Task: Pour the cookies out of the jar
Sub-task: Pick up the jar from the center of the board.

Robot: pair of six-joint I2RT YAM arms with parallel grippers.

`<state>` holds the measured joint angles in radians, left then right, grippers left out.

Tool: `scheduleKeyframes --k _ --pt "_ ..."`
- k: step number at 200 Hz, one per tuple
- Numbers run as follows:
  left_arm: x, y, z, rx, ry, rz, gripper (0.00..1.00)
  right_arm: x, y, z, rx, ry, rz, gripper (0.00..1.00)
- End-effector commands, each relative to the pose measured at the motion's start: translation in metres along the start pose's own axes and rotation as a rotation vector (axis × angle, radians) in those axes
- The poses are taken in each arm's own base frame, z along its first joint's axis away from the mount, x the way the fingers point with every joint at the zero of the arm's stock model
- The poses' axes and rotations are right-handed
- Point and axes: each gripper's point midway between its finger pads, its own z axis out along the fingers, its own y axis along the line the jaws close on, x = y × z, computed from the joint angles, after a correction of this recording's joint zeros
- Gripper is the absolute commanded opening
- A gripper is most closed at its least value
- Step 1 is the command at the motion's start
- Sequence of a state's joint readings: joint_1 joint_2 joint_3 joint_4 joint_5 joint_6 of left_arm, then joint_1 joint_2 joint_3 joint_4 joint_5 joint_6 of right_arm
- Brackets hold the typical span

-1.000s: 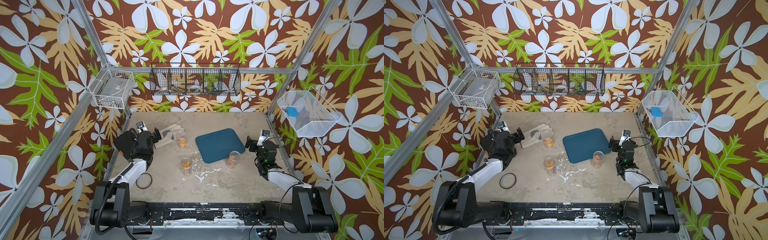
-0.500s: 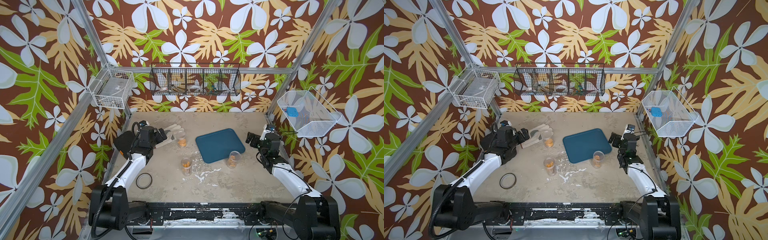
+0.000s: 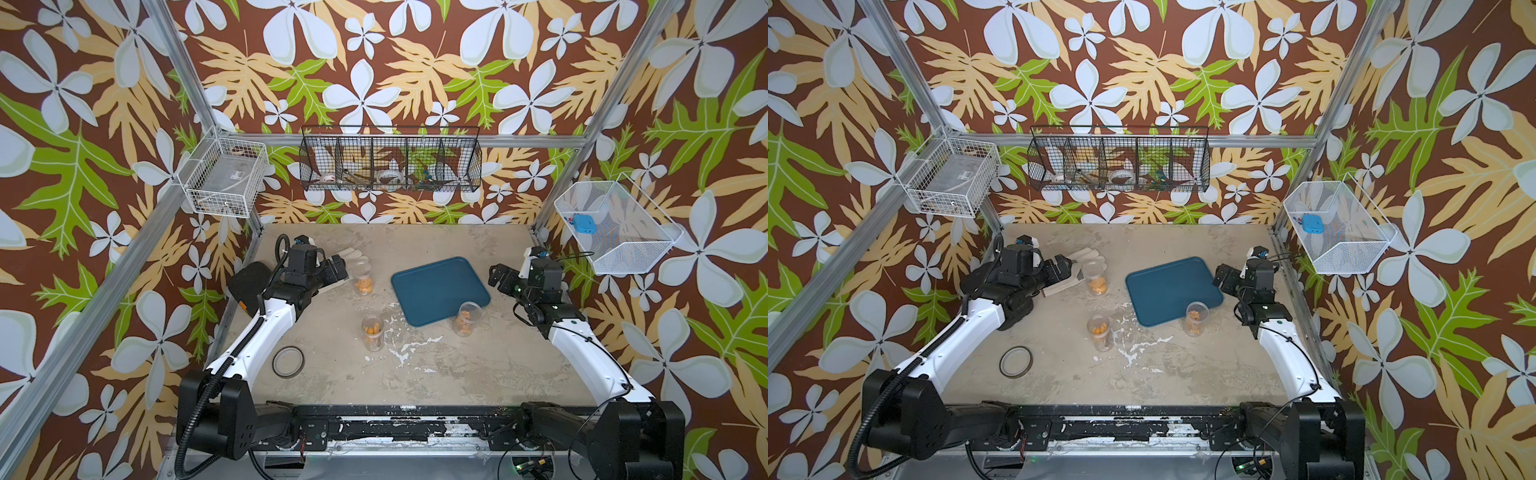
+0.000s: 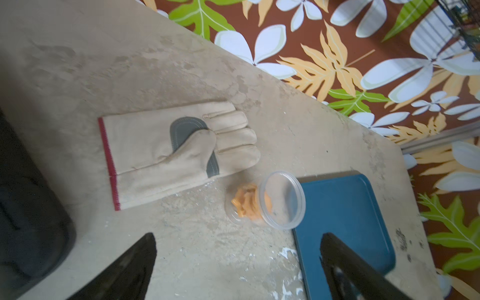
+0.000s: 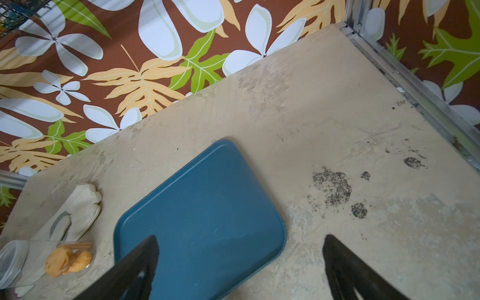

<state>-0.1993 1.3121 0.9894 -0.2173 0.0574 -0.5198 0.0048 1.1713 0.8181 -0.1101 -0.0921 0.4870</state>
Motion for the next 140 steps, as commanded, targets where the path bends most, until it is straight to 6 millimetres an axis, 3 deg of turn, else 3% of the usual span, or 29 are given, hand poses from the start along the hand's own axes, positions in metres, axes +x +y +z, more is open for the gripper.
scheduleKeyframes --k 1,56,92,140 --pt "0.018 -0.017 -0.003 0.087 0.091 -0.005 1.0 0.011 0.01 -0.006 -0.025 0.071 -0.005 0.98" --pt "0.048 -0.039 -0.017 0.16 0.231 0.072 1.0 0.027 0.037 -0.02 -0.112 0.186 0.001 0.96" --pt "0.077 -0.056 -0.031 0.207 0.307 0.143 1.0 0.036 0.044 -0.032 -0.131 0.263 -0.027 0.96" --pt "0.098 -0.064 -0.049 0.22 0.347 0.178 1.0 0.049 0.053 -0.041 -0.089 0.387 -0.118 0.95"
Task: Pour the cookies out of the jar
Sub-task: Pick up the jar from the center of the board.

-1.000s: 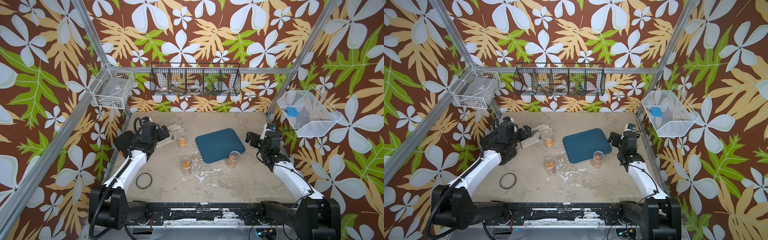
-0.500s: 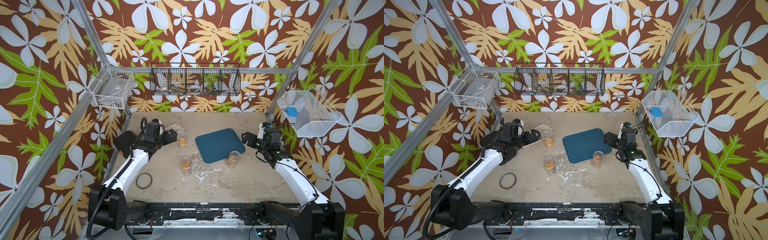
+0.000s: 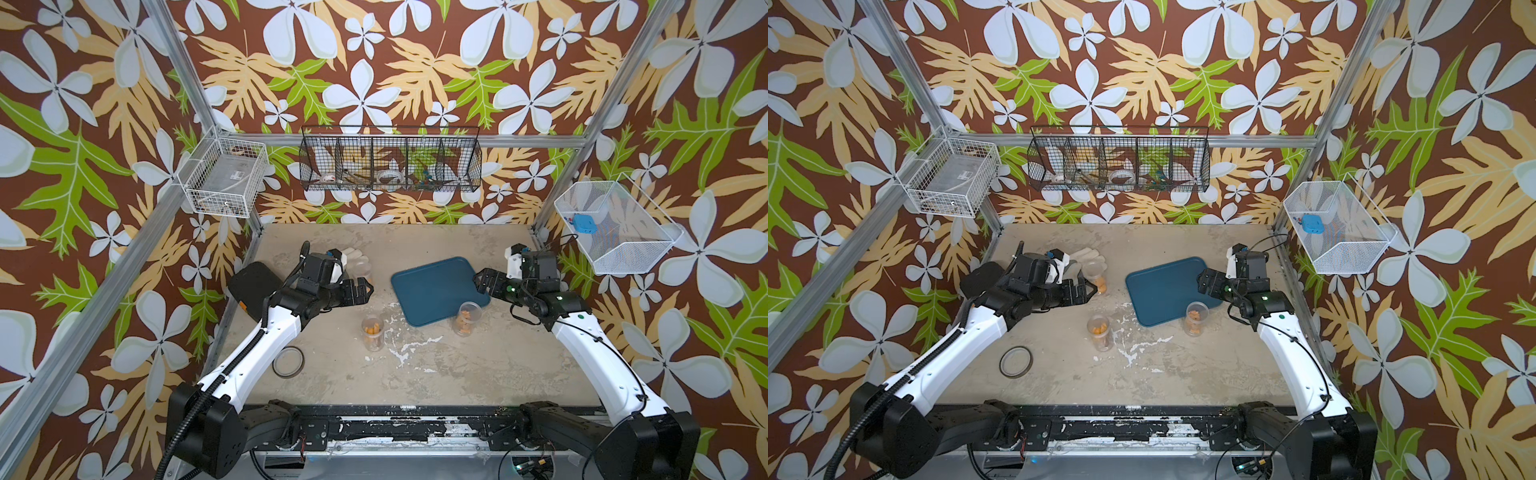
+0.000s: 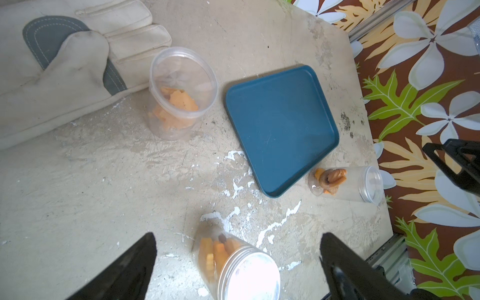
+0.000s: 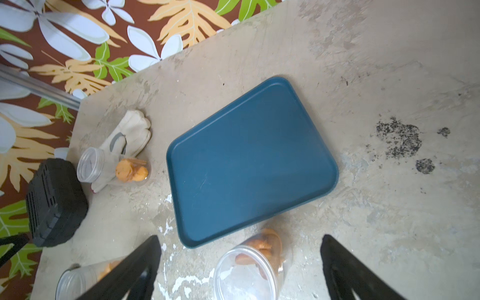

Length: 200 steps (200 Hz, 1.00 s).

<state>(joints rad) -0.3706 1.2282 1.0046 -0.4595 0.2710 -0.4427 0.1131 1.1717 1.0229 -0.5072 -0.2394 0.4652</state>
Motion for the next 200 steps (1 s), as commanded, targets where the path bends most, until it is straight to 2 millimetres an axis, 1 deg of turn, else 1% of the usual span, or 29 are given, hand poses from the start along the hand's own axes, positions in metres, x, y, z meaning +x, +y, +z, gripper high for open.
scheduleKeyframes --k 1,17,31,67,108,161,200 --pt "0.014 -0.006 -0.004 0.003 0.038 0.014 1.0 0.019 -0.002 0.0 0.05 0.119 -0.044 0.95" --pt "0.018 -0.012 -0.007 0.012 0.042 0.028 1.0 0.02 -0.003 -0.002 0.133 0.153 -0.105 0.96" --pt "0.019 -0.016 -0.01 0.016 0.04 0.037 1.0 0.022 0.0 -0.002 0.187 0.184 -0.171 0.96" --pt "0.028 -0.03 -0.015 0.051 0.049 0.078 1.0 0.03 0.002 0.004 0.278 0.276 -0.263 0.97" --pt "0.028 -0.037 -0.018 0.082 0.036 0.102 1.0 0.041 -0.002 0.015 0.293 0.342 -0.303 0.98" --pt "0.025 -0.043 -0.013 0.12 0.029 0.096 1.0 0.061 -0.009 0.025 0.289 0.409 -0.333 0.98" --pt "0.023 -0.048 -0.01 0.145 0.019 0.087 1.0 0.073 -0.016 0.029 0.301 0.446 -0.355 0.99"
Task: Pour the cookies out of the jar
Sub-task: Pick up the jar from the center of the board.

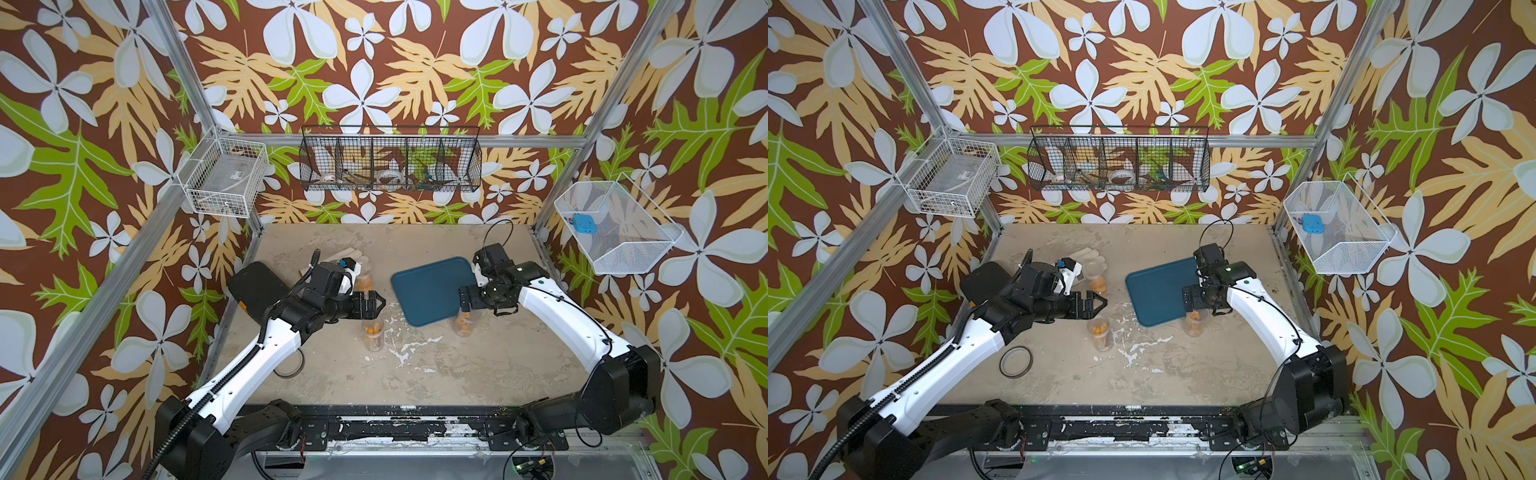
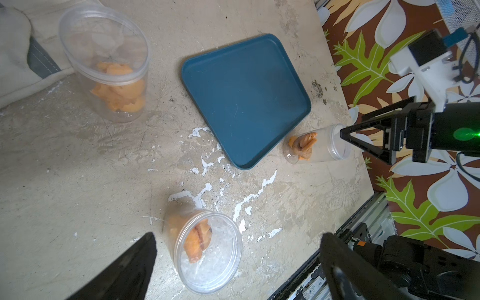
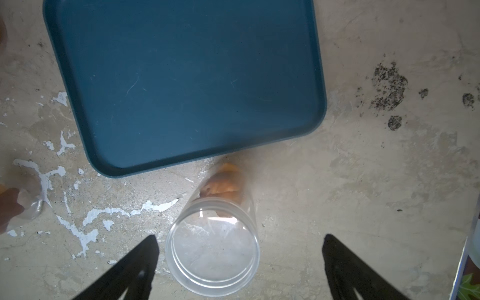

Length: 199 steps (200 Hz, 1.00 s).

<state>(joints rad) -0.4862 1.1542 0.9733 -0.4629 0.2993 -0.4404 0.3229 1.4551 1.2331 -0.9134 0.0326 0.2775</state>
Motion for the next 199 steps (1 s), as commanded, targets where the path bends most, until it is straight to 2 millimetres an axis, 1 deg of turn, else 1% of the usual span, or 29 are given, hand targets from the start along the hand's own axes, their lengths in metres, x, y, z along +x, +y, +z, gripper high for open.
scheduleKeyframes --k 1,68,85,115,131,153,164,175,199 --pt "-0.007 -0.008 0.001 0.037 -0.022 0.001 1.0 0.006 -0.002 0.004 0.014 0.021 -0.026 0.99" --pt "-0.008 -0.011 0.007 0.066 -0.022 -0.022 1.0 0.015 0.01 0.021 -0.045 0.051 -0.034 0.97" --pt "-0.01 -0.011 0.008 0.069 -0.028 -0.026 1.0 0.012 0.009 0.02 -0.041 0.04 -0.033 0.97" --pt "-0.012 -0.012 0.009 0.071 -0.029 -0.025 1.0 0.0 0.004 0.006 -0.012 -0.009 -0.025 0.97" --pt "-0.013 -0.013 0.008 0.071 -0.033 -0.022 1.0 0.0 0.0 0.002 0.013 -0.005 -0.032 0.97" --pt "-0.013 -0.012 0.008 0.065 -0.033 -0.015 1.0 -0.002 0.001 -0.005 0.0 -0.028 -0.025 0.97" --pt "-0.011 -0.011 0.008 0.063 -0.03 -0.013 1.0 -0.001 0.004 -0.004 -0.013 -0.022 -0.024 0.97" --pt "-0.01 -0.01 0.009 0.063 -0.026 -0.013 1.0 0.003 0.006 0.001 -0.022 0.005 -0.025 0.97" --pt "-0.009 -0.01 0.009 0.063 -0.023 -0.012 1.0 0.008 0.017 0.011 -0.067 0.031 -0.037 0.97"
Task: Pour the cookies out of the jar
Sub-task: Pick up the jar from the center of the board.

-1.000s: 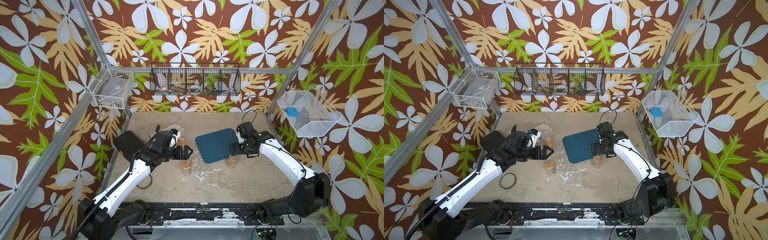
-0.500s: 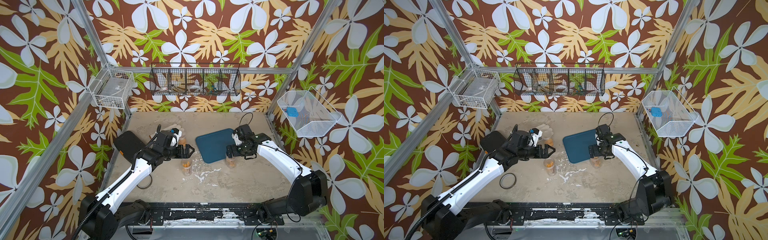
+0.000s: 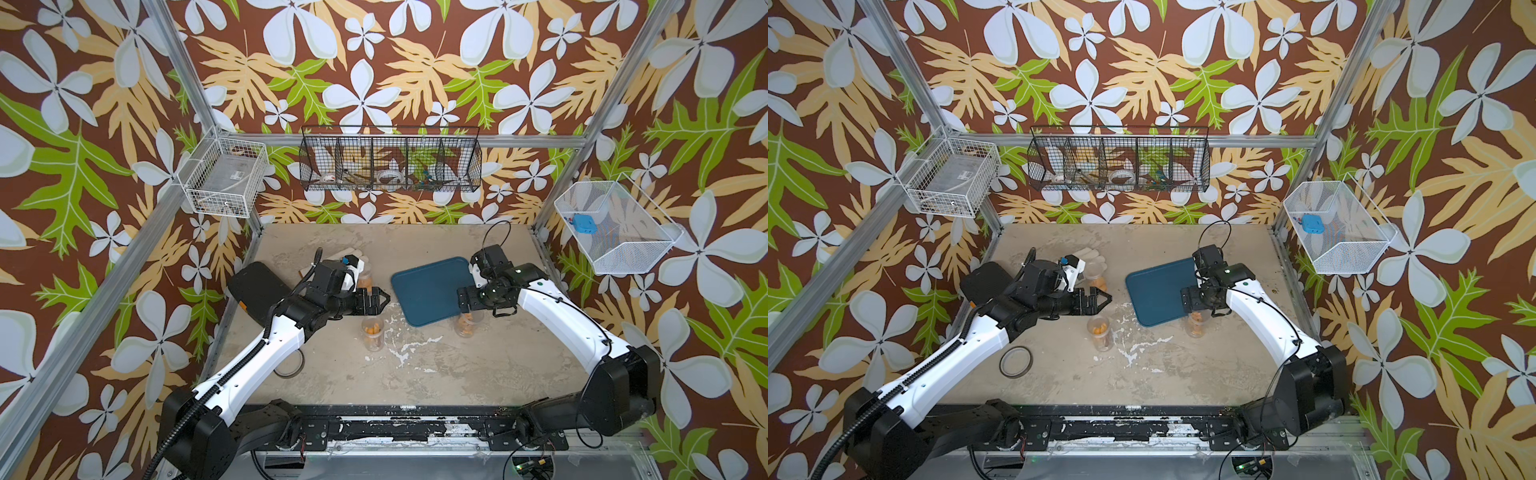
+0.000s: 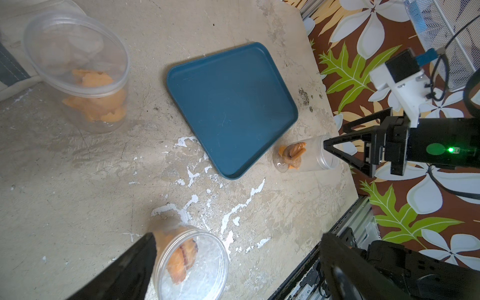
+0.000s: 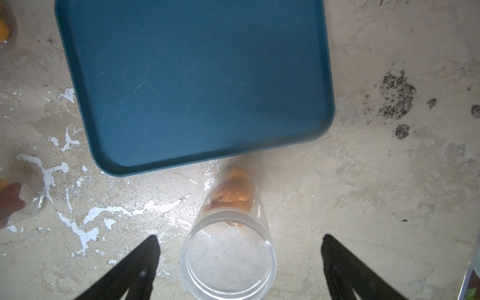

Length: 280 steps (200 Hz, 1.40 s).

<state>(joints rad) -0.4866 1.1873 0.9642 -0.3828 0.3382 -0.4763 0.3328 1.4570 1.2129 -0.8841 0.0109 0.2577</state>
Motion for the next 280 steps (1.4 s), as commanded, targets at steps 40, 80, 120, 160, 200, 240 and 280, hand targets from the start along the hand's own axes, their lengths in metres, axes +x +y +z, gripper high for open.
scheduleKeyframes --k 40,80,120,160,200,240,280 --pt "0.0 -0.002 -0.002 0.013 -0.006 0.011 1.0 0.016 0.012 0.02 -0.01 0.082 -0.032 0.95" --pt "0.006 0.001 -0.001 0.006 0.009 0.009 1.0 0.022 0.003 0.025 0.04 0.106 -0.042 0.93" --pt "0.009 0.003 -0.002 0.003 0.011 0.011 1.0 0.025 0.003 0.029 0.039 0.123 -0.043 0.91" --pt "0.009 0.004 -0.001 0.0 0.014 0.012 1.0 0.029 0.004 0.031 0.035 0.136 -0.042 0.91" --pt "0.011 0.004 0.004 0.003 0.03 0.007 1.0 0.03 0.007 0.035 0.019 0.14 -0.035 0.88" --pt "0.014 0.007 0.006 0.0 0.038 0.003 1.0 0.035 0.007 0.04 0.015 0.163 -0.036 0.82" --pt "0.013 0.006 0.007 0.002 0.038 0.007 1.0 0.035 0.01 0.037 0.002 0.165 -0.032 0.72"
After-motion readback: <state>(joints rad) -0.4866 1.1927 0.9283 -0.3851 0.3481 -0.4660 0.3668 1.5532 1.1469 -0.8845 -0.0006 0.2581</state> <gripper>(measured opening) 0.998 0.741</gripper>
